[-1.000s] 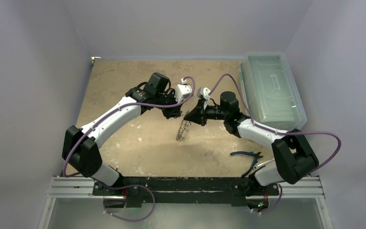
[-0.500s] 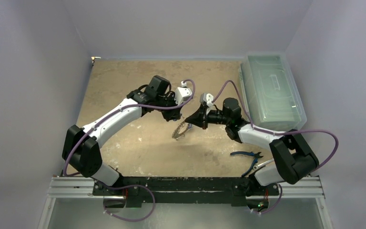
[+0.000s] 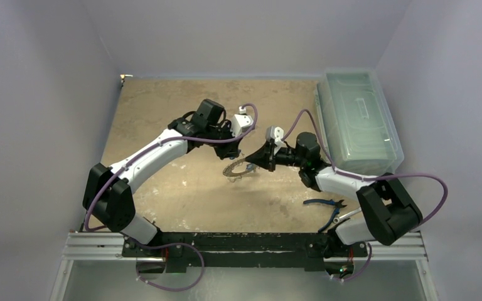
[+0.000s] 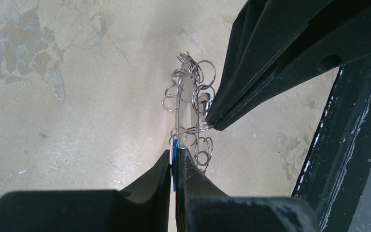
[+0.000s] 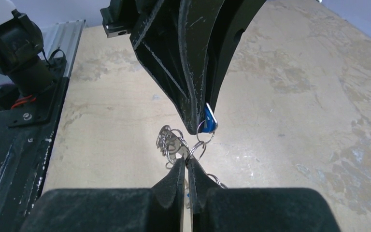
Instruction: Remove the keys from the keyring
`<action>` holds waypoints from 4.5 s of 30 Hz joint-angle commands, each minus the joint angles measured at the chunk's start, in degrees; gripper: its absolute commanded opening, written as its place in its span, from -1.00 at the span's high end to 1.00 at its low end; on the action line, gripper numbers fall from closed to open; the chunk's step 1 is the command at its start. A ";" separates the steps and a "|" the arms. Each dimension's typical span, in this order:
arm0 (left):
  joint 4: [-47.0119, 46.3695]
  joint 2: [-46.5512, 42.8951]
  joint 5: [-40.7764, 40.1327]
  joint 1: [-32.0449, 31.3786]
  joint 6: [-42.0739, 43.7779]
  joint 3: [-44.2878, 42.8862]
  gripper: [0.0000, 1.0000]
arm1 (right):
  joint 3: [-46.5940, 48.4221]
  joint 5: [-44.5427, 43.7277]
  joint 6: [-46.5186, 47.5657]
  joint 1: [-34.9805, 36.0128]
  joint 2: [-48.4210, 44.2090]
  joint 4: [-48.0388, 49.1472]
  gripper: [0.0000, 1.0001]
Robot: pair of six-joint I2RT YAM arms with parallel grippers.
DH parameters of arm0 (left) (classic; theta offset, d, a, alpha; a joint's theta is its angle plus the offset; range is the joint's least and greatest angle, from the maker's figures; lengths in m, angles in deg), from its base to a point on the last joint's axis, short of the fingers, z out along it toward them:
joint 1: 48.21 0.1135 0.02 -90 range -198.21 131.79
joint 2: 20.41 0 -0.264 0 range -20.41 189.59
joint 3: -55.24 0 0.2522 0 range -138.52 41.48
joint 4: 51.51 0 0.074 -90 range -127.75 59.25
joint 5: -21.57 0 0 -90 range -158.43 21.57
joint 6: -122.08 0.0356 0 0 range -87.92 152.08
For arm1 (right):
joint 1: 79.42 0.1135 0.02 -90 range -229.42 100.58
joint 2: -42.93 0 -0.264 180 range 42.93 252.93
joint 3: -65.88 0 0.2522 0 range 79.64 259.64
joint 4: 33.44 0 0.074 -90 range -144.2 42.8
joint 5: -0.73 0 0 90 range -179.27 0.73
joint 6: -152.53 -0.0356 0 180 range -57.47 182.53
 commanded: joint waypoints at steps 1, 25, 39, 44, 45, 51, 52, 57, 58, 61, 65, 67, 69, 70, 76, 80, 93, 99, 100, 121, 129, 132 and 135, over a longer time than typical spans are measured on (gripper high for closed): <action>-3.52 -0.80 1.19 1.02 0.21 0.01 1.00 | 0.23 1.06 3.04 0.11 -2.88 -7.50 0.80; -1.90 -0.40 3.38 -0.15 0.85 -1.86 1.00 | 11.72 -3.55 -4.36 0.12 -3.52 -21.81 0.30; -0.86 -0.53 4.62 -0.32 1.95 -2.28 1.00 | 14.23 2.19 10.22 0.30 -1.65 -23.06 0.30; -0.73 -0.49 4.86 -0.32 2.14 -2.31 1.00 | 15.03 2.19 14.05 0.38 -0.87 -25.51 0.29; -0.71 -0.53 5.00 -0.33 2.23 -2.33 1.00 | 15.19 2.01 14.71 0.39 -0.71 -25.78 0.29; -0.27 -0.71 5.50 -0.32 2.51 -2.69 1.00 | 15.15 2.21 14.78 0.39 0.21 -24.38 0.28; -0.15 -0.71 5.62 -0.33 2.50 -2.78 1.00 | 15.16 2.25 14.70 0.58 0.32 -24.26 0.28; 0.26 -1.05 6.47 -0.33 2.74 -3.08 1.00 | 15.19 1.84 14.21 0.89 0.85 -23.84 0.28; 0.37 -1.06 6.79 -0.33 2.77 -3.17 1.00 | 15.10 1.67 14.20 0.97 0.94 -23.79 0.28; 0.51 -1.23 7.07 -0.33 2.95 -3.27 1.00 | 14.88 1.37 14.04 1.07 1.08 -23.33 0.28; 0.86 -1.41 8.07 -0.32 3.20 -3.27 1.00 | 15.02 1.04 13.93 1.18 1.63 -23.07 0.30; 0.89 -1.50 8.08 -0.32 3.26 -3.27 1.00 | 15.02 0.91 13.88 1.18 1.92 -22.75 0.33; 1.02 -1.63 8.34 -0.33 3.36 -3.20 1.00 | 14.99 0.92 13.88 1.17 2.21 -22.58 0.35; 1.09 -1.67 8.44 -0.30 3.47 -3.23 1.00 | 14.85 0.89 13.83 1.18 2.30 -22.48 0.38; 1.20 -1.77 8.82 -0.32 3.53 -3.18 1.00 | 14.37 0.82 14.19 1.21 2.74 -22.13 0.50; 1.24 -1.76 9.23 -0.33 3.65 -3.27 1.00 | 14.33 0.89 14.07 1.26 2.96 -21.57 0.57; 1.40 -2.11 9.34 0.00 3.67 -3.27 1.00 | 14.33 0.88 14.09 1.22 3.94 -21.88 1.00; -0.81 -3.24 8.10 2.63 1.22 -2.04 1.00 | 13.45 -0.66 13.40 1.27 3.31 -20.65 1.00; -1.55 -3.52 7.17 3.03 0.69 -1.60 1.00 | 13.21 -0.80 13.31 1.25 3.14 -20.42 1.00; -5.43 -3.37 1.69 4.24 0.08 3.10 1.00 | 8.40 -2.17 8.08 1.19 0.55 -10.05 1.00; -5.90 -3.43 0.38 4.72 -1.77 2.10 1.00 | 8.94 -3.09 5.65 -0.49 -0.26 -10.28 1.00; -6.66 -3.30 0.93 6.87 -3.90 1.65 1.00 | 9.72 -3.05 6.34 -2.75 -2.58 -14.56 1.00; -8.09 -3.25 0.80 9.15 -6.23 1.66 1.00 | 10.85 -3.17 7.43 -4.08 -5.17 -20.18 1.00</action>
